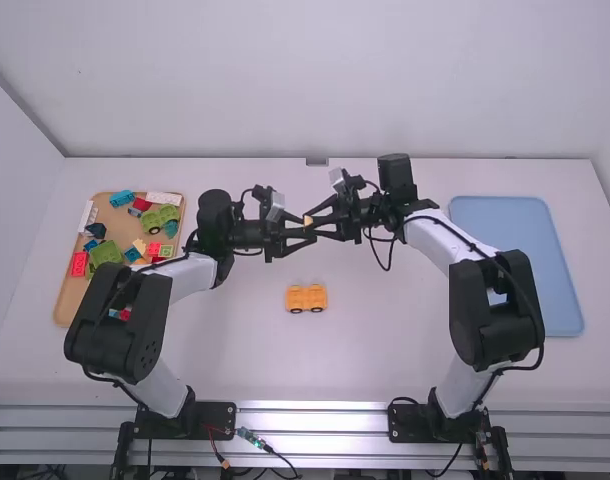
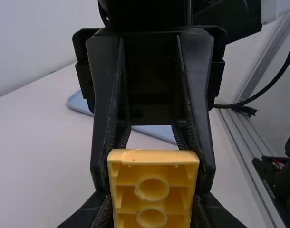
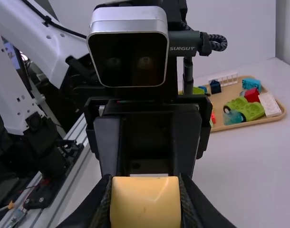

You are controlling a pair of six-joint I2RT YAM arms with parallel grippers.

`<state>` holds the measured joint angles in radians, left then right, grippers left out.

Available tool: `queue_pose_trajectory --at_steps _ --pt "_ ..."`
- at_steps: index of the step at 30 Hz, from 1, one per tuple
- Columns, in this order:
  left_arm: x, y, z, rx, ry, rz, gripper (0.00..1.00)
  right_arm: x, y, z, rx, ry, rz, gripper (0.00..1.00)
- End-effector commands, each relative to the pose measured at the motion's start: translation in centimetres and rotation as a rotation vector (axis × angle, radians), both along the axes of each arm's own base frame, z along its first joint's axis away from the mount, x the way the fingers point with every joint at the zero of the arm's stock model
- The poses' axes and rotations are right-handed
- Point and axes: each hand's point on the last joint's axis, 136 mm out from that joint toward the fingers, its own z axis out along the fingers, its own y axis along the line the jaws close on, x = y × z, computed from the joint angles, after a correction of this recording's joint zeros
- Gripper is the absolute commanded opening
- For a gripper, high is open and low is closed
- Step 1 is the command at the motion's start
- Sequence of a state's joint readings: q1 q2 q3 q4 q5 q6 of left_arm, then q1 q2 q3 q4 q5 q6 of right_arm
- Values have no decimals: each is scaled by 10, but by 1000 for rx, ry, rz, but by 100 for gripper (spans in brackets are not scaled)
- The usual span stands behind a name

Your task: Assemble lego blocks to make yellow taxi

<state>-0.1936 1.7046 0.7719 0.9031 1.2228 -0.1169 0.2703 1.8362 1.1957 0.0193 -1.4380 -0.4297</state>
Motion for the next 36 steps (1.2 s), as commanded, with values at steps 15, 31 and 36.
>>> queue_pose_trajectory --at_steps 15,31,36 --pt "0 -2 6 -6 -38 -18 99 14 1 -3 -47 2 -60 11" --pt "37 88 -83 440 244 288 99 49 -50 -44 -740 -34 -419 0" --pt "30 147 -86 879 268 323 99 36 -59 -63 -961 -120 -392 0"
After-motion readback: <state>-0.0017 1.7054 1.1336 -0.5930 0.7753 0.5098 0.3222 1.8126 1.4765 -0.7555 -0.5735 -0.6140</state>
